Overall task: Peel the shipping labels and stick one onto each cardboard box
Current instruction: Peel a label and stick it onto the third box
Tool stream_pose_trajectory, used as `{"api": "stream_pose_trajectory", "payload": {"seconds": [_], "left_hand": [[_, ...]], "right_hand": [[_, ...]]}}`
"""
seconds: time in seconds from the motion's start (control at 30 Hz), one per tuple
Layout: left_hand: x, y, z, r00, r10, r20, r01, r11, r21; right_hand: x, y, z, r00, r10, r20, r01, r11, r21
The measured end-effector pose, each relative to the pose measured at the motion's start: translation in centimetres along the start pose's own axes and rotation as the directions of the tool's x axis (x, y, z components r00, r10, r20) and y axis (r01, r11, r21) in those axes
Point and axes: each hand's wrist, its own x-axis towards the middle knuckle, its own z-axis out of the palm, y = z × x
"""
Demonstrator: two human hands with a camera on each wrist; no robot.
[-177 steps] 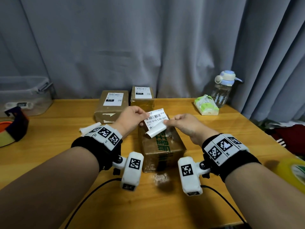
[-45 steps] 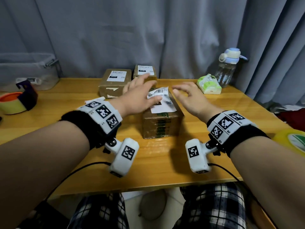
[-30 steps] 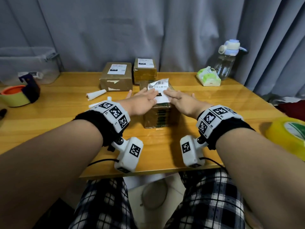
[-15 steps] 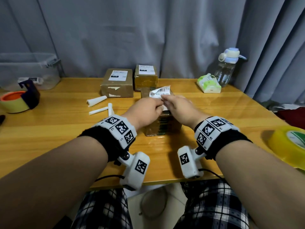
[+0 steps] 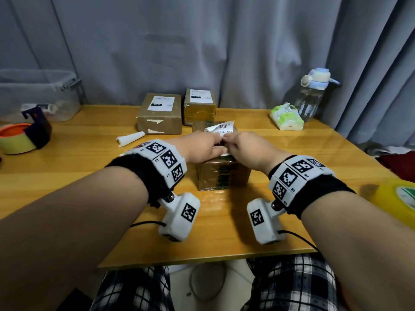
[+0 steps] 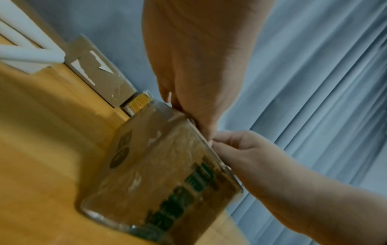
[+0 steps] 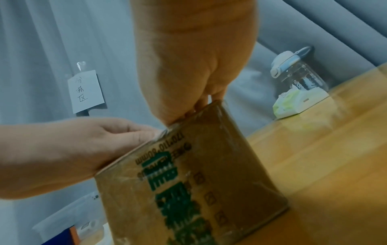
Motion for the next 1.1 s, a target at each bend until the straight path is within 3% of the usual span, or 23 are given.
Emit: {"api": "stream_pose_trajectory", "payload": {"seconds": [0.13, 0.27, 0.63, 0.9, 0.97, 1.03, 1.1], "left_hand": [[0.5, -0.7, -0.7, 0.995, 0.003, 0.099, 0.0, 1.0, -0.028], [1.0, -1.4, -1.2, 0.989, 0.016, 0.145, -0.012, 1.0, -0.023], [2.7, -2.2, -2.0, 0.941, -0.198, 0.275, 0.133, 0.962, 0.237], [2.1, -3.7, -2.1, 0.925, -0.322, 0.202, 0.269, 0.93, 0.251], [1.9, -4.1, -2.3, 0.934, -0.329, 0.141, 0.291, 0.927, 0.235], [1.9, -4.2, -2.1, 0.971, -0.223, 0.09, 0.207, 0.965, 0.164], [2.0, -4.1, -1.7, 0.982, -0.138, 0.125, 0.125, 0.986, 0.111]], "right_hand": [[0.5, 0.1, -0.7, 0.989, 0.045, 0.144, -0.038, 0.998, -0.048], [1.4, 0.2, -1.0, 0.978, 0.061, 0.2, -0.058, 0.998, -0.024], [3.9, 0.3, -1.5, 0.959, 0.116, 0.26, -0.079, 0.986, -0.148], [4.5, 1.4, -1.4, 0.925, 0.283, 0.252, -0.241, 0.952, -0.188], [4.8, 1.5, -1.6, 0.94, 0.254, 0.228, -0.217, 0.96, -0.176], [5.0, 0.9, -1.4, 0.971, 0.125, 0.205, -0.105, 0.989, -0.105], [5.2, 0.1, -0.9, 0.969, 0.044, 0.242, -0.026, 0.997, -0.076]]}}
